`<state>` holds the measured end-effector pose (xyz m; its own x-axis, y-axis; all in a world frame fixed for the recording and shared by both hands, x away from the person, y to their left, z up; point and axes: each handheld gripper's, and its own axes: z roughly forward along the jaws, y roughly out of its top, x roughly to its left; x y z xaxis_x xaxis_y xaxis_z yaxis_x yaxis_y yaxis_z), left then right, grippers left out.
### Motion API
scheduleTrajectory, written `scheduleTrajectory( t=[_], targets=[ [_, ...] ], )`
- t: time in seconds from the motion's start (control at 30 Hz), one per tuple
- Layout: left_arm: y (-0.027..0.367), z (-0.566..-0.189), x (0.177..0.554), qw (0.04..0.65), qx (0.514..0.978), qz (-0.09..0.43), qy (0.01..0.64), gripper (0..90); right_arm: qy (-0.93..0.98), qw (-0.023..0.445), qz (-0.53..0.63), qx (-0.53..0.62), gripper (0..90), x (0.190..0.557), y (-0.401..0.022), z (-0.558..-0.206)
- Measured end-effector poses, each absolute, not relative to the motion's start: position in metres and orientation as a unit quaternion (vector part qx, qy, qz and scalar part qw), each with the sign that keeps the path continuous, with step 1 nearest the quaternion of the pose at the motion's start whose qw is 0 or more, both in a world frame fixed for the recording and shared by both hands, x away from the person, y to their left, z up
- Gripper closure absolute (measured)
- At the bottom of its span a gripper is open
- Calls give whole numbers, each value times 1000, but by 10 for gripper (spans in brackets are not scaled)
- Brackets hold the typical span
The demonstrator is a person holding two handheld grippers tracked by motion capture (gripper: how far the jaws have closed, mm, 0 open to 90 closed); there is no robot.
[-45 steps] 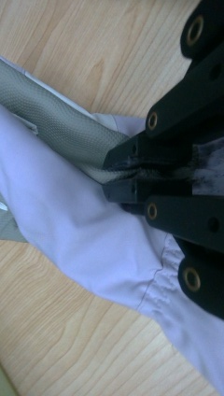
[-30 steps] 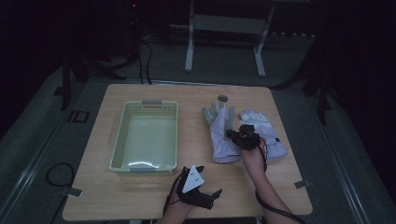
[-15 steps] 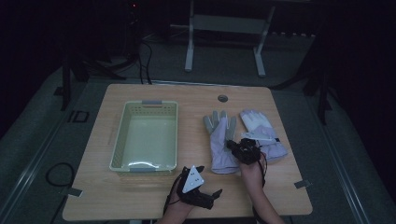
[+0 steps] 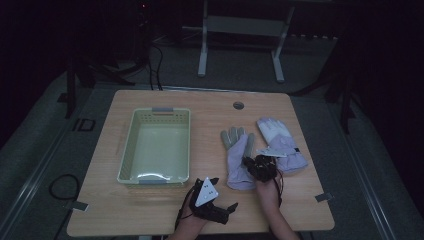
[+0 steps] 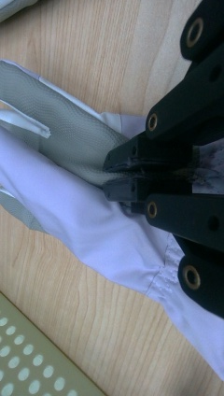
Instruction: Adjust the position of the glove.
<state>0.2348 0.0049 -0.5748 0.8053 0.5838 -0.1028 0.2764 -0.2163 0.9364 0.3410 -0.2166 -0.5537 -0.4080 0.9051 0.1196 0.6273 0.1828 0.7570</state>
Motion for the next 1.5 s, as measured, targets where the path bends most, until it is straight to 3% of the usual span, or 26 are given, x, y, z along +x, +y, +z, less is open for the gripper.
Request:
scheduleTrajectory(
  t=[0.37, 0.53, 1.0, 1.5],
  targets=[
    [5, -575, 235, 560, 768, 137, 280, 1, 762, 192, 388, 482, 617, 343, -224, -533],
    [5, -575, 235, 560, 768, 137, 281, 1, 771, 211, 396, 452, 560, 351, -238, -512],
    [5, -575, 236, 560, 767, 135, 284, 1, 762, 248, 396, 448, 517, 379, -307, -484],
    [5, -575, 236, 560, 766, 133, 285, 1, 768, 235, 368, 468, 508, 417, -357, -500]
  ],
)
